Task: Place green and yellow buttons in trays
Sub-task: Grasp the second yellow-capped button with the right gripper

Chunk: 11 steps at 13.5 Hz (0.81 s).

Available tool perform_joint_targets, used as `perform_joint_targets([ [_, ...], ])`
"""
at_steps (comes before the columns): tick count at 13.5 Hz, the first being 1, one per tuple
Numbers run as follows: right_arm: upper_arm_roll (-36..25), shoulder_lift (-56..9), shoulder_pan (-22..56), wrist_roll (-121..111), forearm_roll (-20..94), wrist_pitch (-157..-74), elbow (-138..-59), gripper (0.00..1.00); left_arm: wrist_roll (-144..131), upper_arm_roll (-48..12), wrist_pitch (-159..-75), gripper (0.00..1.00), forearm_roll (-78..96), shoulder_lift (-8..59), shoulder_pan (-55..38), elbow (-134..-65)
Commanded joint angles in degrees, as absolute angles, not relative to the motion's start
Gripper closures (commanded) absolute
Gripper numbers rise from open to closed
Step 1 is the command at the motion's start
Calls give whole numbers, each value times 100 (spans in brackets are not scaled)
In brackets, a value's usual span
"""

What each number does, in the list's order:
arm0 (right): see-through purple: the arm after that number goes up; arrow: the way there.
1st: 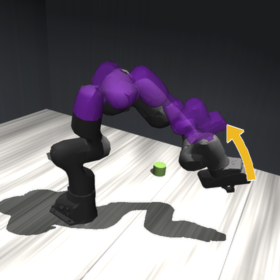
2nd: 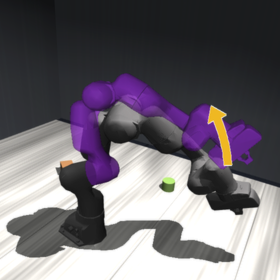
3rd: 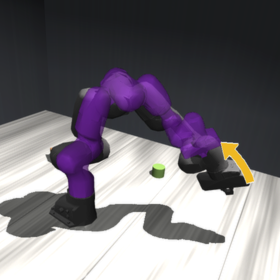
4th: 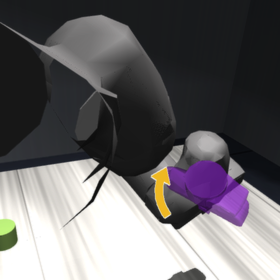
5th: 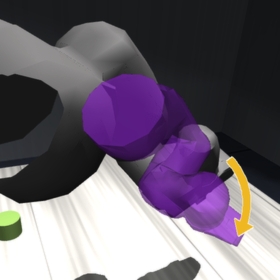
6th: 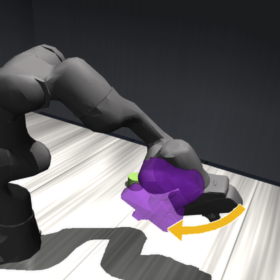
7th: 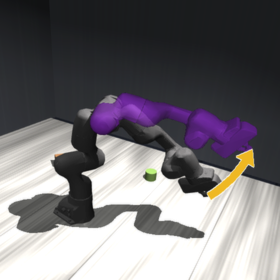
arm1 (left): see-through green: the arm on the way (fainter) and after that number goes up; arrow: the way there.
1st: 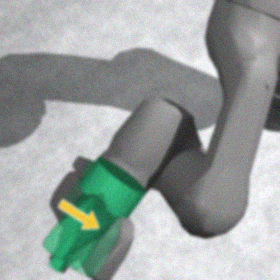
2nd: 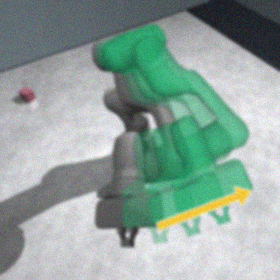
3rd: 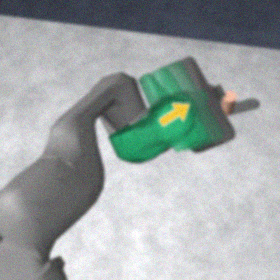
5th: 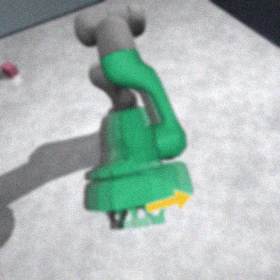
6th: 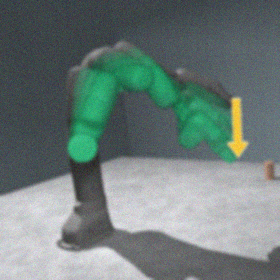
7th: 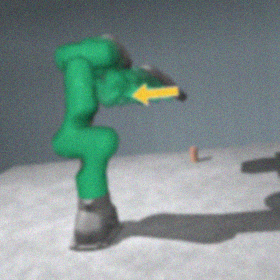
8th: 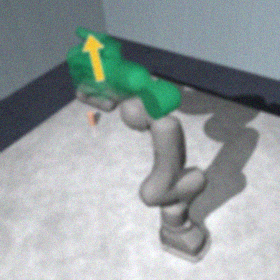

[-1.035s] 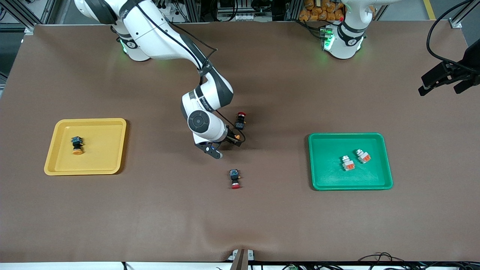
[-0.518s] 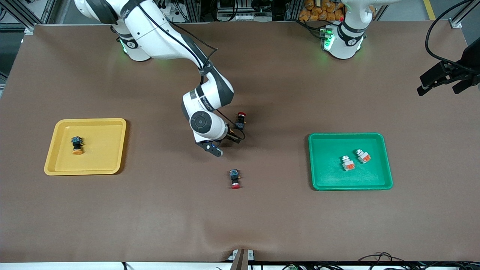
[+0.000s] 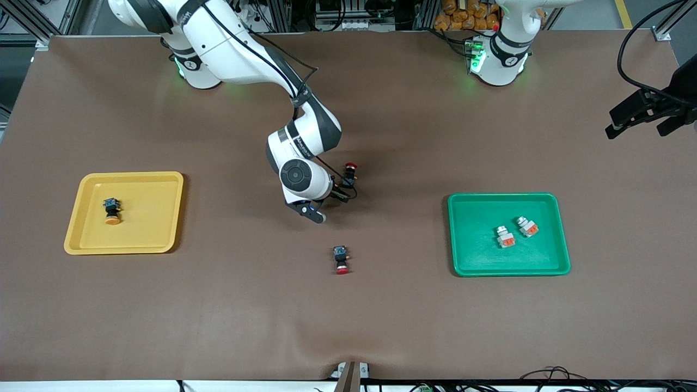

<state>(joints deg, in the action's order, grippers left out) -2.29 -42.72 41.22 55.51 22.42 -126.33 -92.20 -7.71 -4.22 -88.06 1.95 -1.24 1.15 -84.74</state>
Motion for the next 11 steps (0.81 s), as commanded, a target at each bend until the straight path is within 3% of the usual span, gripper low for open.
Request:
perform_joint_targets([
  [1,-272,-4263,3929,5440,2188,-12675,-9133,100,-738,-396,-8772,0,229,-228,97,-8517],
  [7,-281,-4175,3157,4932,2039,-11024,-8403,100,-729,-396,-8789,0,246,-202,123,-8499],
  [11,-474,-3798,2611,3941,1593,-10057,-8429,100,-729,-396,-8780,0,246,-228,123,-8499],
])
